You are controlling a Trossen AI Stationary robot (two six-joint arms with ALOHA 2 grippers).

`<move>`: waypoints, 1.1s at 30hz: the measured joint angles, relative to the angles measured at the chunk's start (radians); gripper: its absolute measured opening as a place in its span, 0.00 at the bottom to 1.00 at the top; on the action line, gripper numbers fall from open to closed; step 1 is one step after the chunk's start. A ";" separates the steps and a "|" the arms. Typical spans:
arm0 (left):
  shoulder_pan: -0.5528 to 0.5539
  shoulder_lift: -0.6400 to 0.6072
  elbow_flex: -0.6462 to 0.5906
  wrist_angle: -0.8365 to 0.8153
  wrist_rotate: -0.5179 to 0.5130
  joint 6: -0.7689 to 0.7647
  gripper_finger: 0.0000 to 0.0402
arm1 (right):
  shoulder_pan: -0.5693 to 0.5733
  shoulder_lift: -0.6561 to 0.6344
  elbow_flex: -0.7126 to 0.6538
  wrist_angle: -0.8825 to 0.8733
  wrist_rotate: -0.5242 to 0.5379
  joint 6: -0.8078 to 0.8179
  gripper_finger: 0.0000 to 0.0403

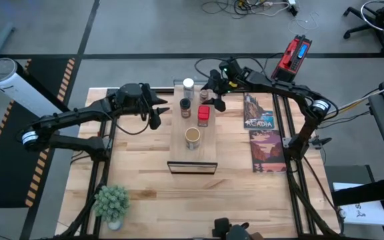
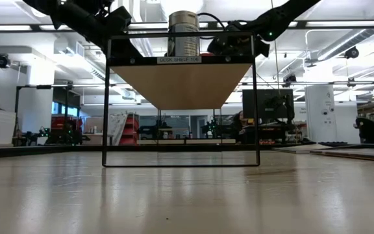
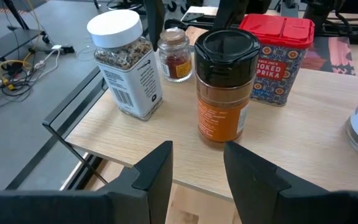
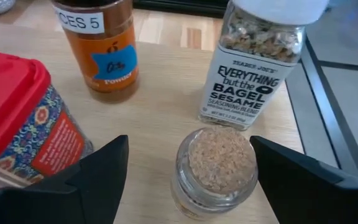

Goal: Shelf spices
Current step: Remove the transparent seasoning bottle from the shelf

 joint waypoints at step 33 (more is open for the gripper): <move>0.000 0.000 0.000 -0.017 0.000 -0.008 0.33 | 0.010 0.031 -0.001 0.016 0.020 0.002 0.63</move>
